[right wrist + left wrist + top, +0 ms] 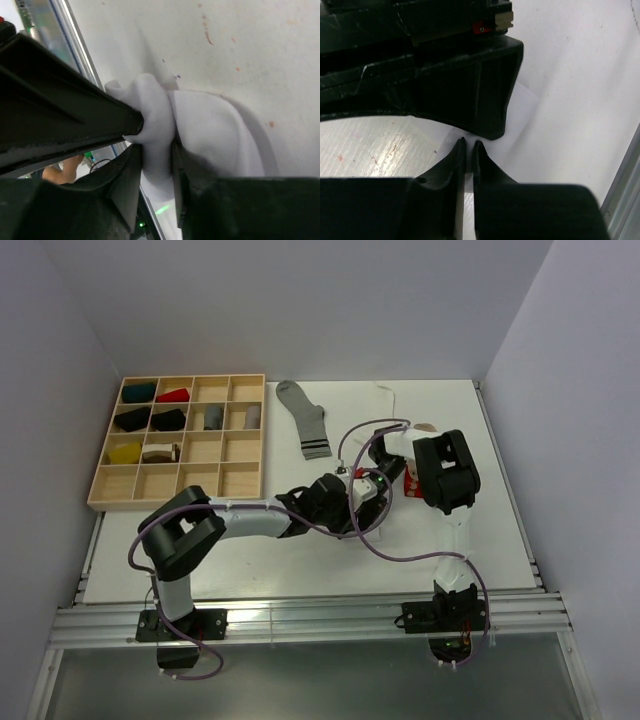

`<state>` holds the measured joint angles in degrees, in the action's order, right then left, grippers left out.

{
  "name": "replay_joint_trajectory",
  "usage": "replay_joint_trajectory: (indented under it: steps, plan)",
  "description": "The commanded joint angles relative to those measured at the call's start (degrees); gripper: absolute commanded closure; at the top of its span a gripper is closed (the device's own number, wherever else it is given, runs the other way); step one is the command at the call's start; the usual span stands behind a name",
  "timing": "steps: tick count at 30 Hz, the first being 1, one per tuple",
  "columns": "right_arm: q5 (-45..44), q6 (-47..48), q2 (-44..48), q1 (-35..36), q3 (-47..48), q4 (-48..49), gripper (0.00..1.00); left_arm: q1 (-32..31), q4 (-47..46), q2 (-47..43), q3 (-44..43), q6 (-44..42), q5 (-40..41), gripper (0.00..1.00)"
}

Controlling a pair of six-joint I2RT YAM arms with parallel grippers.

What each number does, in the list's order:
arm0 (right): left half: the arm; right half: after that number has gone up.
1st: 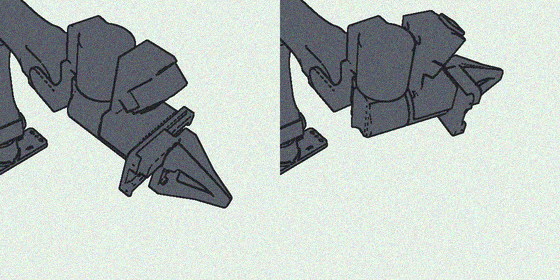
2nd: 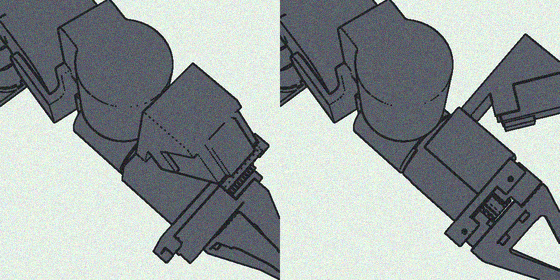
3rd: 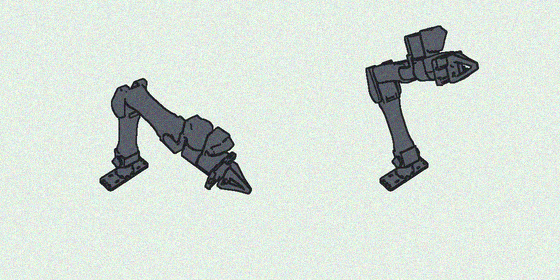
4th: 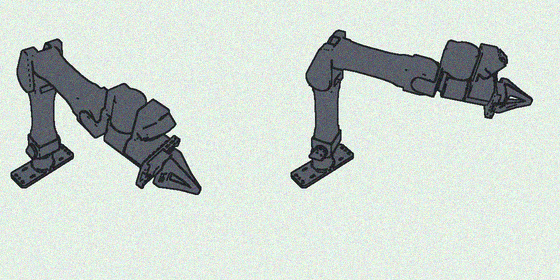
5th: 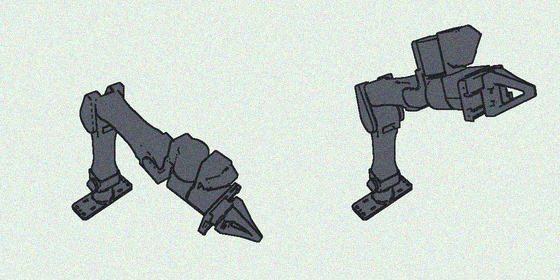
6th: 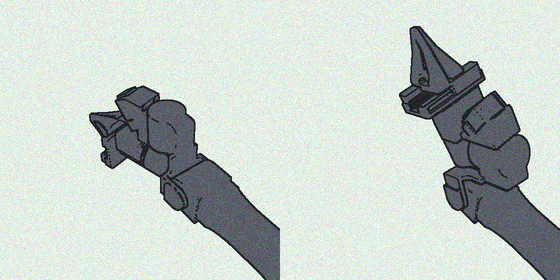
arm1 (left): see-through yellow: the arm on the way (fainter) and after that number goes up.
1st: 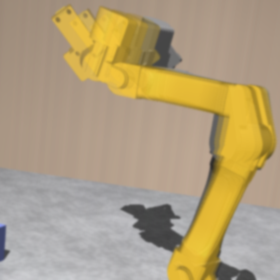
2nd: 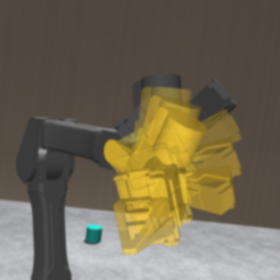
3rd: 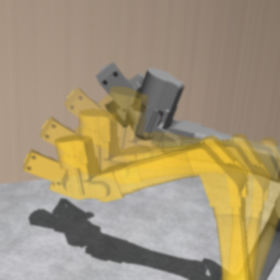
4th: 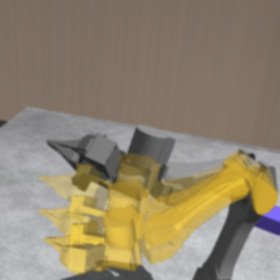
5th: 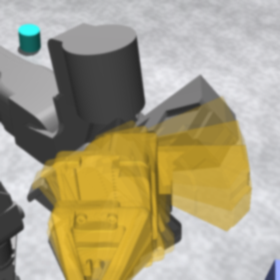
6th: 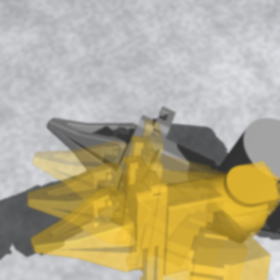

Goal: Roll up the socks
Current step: Roll the sock at the center of the board.

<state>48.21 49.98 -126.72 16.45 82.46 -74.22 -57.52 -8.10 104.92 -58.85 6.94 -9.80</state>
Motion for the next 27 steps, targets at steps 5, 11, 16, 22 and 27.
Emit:
replay_joint_trajectory:
  steps: [5, 11, 16, 22, 27]
  plan:
    - [-5.67, -1.37, 3.93, -0.19, -1.86, 10.93, 0.56, -0.32, 5.37, 5.29, -5.22, 4.39, -3.03, 1.00]
    - [-5.23, -3.83, 6.48, -0.71, -3.26, 14.53, 0.53, -0.40, 5.99, 5.73, -4.52, 6.86, -1.97, 1.00]
    - [-6.36, -5.15, 11.47, -1.42, -5.80, 18.30, 0.51, -0.40, 6.43, 6.43, -4.34, 7.91, -1.36, 0.99]
    - [-7.16, -5.33, 16.49, -1.77, -8.88, 20.51, 0.48, -0.40, 6.25, 6.78, -3.90, 8.97, -0.92, 1.00]
    - [-8.04, -5.94, 18.26, -2.30, -10.38, 21.57, 0.47, -0.40, 6.17, 6.87, -3.64, 9.85, -0.57, 1.00]
